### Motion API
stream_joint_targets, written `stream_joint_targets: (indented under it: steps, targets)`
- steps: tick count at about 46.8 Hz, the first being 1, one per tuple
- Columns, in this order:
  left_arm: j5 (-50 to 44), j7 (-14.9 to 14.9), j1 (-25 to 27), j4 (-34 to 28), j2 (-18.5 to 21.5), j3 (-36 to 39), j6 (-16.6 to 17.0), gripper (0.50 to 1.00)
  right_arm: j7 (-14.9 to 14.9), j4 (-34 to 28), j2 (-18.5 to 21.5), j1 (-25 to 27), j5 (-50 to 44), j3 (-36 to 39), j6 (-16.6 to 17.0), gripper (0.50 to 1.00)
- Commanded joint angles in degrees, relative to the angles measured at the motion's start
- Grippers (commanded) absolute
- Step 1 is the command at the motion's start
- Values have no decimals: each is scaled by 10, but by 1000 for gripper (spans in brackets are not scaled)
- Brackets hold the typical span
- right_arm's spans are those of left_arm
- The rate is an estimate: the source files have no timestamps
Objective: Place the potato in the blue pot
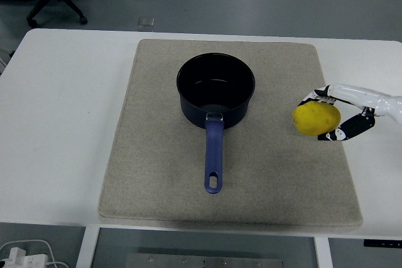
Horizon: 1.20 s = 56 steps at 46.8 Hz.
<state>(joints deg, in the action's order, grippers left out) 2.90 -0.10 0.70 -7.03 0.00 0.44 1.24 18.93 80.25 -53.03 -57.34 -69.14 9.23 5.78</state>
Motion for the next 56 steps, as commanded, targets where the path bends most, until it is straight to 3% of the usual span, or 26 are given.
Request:
stream_joint_targets:
  steps: [1,19,25,35,44,56]
  targets:
    - [0,0,0,0,0,0,0,996,1,-2,2,-22,1,-1,0,500]
    - [0,0,0,0,0,0,0,996,-6,-47,46,-161,20,-50,52,500]
    - [0,0,0,0,0,0,0,996,-6,-78,100,-205,43,-87,52,500]
    - [0,0,0,0,0,0,0,996,-6,-125,165,-248,68,-118,53,500]
    - [0,0,0,0,0,0,0,996,-7,-138,214,-257,78,-124,51,500]
    - [0,-1,0,0,0,0,0,996,-28,-183,265,-275,79,-125,51,500]
